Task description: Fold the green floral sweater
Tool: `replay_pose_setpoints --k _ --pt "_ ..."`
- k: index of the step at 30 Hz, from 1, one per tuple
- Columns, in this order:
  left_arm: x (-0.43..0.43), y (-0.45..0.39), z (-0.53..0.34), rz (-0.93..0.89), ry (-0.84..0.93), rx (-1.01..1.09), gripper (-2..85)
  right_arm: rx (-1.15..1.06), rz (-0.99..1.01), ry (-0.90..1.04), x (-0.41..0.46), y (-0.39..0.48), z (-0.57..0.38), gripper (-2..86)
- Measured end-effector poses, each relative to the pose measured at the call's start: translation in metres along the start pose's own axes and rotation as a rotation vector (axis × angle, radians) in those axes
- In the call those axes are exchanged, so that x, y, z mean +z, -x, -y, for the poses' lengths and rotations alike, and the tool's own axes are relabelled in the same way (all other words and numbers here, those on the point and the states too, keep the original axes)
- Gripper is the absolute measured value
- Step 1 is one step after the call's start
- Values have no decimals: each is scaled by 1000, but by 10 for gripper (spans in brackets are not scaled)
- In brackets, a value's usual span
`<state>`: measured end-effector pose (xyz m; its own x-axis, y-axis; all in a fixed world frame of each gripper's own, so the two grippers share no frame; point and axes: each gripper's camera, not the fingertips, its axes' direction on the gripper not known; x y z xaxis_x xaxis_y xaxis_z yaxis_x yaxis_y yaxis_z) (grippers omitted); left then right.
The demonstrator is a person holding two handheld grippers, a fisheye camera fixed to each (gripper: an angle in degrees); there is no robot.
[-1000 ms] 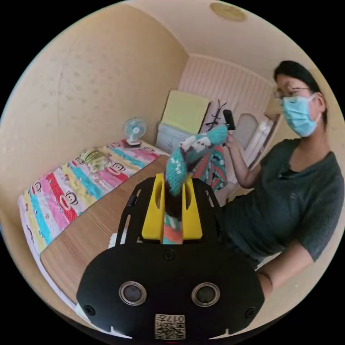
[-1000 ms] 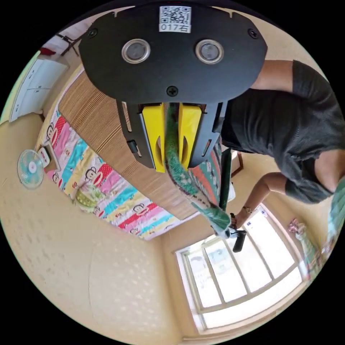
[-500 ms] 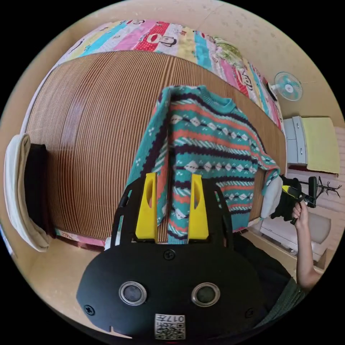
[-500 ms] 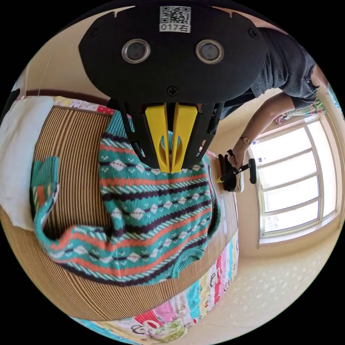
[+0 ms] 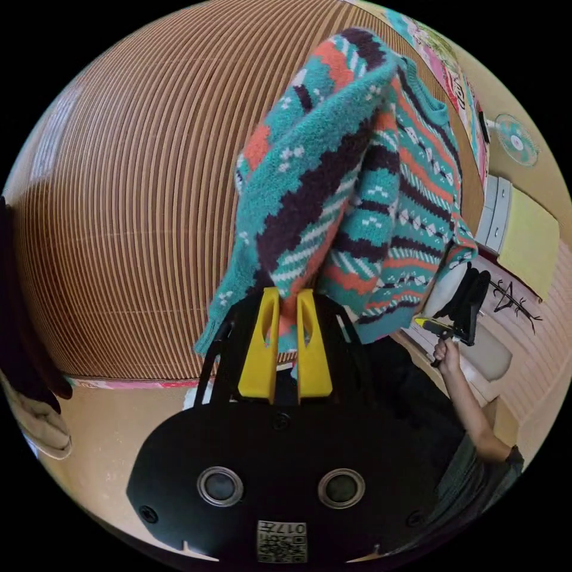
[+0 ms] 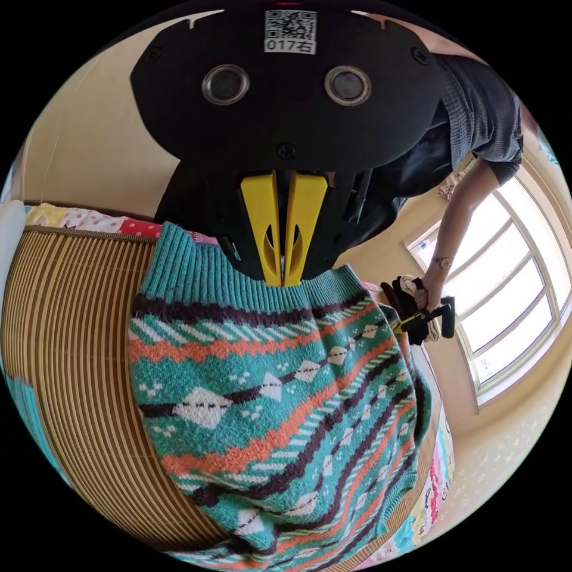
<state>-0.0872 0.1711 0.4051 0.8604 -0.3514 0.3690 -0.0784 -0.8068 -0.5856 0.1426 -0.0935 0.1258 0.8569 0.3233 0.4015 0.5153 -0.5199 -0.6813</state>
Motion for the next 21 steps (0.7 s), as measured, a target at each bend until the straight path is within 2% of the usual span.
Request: replay_pose_setpoints --k 2,4,6,9,11,15,19,21 --pt "-56 25 -11 12 -123 -34 53 -2 -21 -8 -19 3 6 7" --pt "-115 63 -35 17 -290 -163 57 8 -21 -26 -36 3 10 9" --pt "-185 117 -87 -16 -588 -383 69 16 -7 -63 -54 1 13 14" --pt "-210 147 -127 -64 -761 -432 83 42 -26 -149 -80 -3 15 30" --pt "-195 140 -120 -89 -692 -320 88 106 -92 -176 -92 -7 20 54" --pt "-95 89 -83 -142 -315 -52 104 153 -187 -155 -96 -14 33 98" --pt "-14 57 -81 -159 -109 22 116 175 -222 6 -79 -27 52 103" --pt "6 53 -91 -216 -123 -12 116 213 -249 101 -66 -34 58 87"
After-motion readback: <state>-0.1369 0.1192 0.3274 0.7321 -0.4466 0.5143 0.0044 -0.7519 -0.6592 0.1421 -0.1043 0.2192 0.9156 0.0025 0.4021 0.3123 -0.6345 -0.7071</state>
